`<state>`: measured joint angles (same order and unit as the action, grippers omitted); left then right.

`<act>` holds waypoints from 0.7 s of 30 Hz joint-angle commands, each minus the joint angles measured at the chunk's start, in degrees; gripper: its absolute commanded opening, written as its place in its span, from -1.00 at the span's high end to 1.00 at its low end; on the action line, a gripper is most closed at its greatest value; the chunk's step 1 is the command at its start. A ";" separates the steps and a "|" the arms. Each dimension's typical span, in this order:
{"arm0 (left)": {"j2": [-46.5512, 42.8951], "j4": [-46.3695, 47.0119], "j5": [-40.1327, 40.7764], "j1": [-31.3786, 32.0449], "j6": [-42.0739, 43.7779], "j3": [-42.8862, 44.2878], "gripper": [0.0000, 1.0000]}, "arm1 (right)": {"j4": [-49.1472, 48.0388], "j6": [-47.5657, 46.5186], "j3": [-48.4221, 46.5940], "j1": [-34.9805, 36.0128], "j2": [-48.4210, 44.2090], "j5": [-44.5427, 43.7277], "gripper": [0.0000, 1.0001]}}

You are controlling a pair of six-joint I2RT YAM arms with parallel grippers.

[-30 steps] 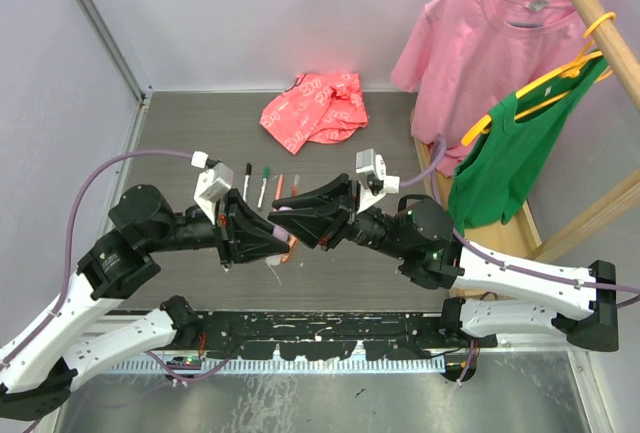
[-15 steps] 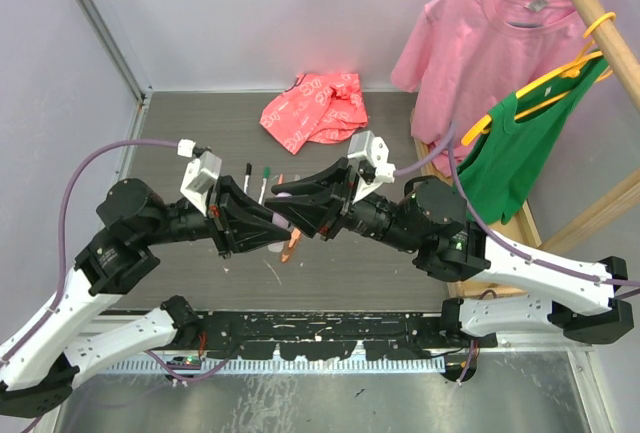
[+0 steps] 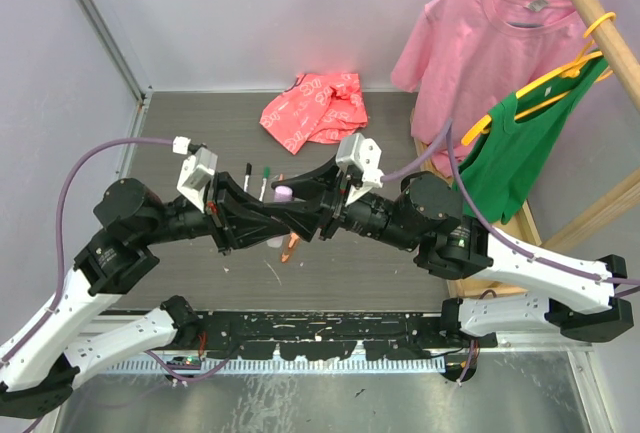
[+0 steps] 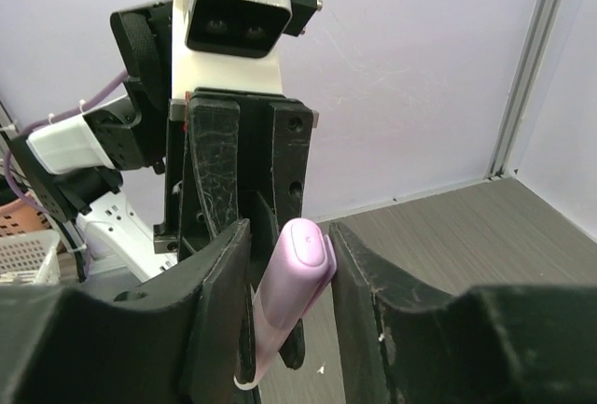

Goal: Insert the pens into the pen caps
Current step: Press the pen cap onto the pen.

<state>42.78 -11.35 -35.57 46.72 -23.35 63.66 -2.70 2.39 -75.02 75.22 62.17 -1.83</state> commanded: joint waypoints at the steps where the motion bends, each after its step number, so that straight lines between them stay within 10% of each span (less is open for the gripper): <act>1: -0.23 7.36 4.80 -1.06 -0.55 3.26 1.00 | 3.33 -1.45 -1.15 1.06 -0.55 2.15 0.08; 21: -3.18 4.55 17.03 -1.02 1.42 -1.57 1.00 | 2.98 1.79 14.14 1.02 -13.37 -4.62 -0.12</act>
<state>39.83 -9.13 -24.38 46.00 -23.03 62.50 2.20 2.07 -64.18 76.01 52.75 -2.70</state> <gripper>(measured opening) 0.166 0.561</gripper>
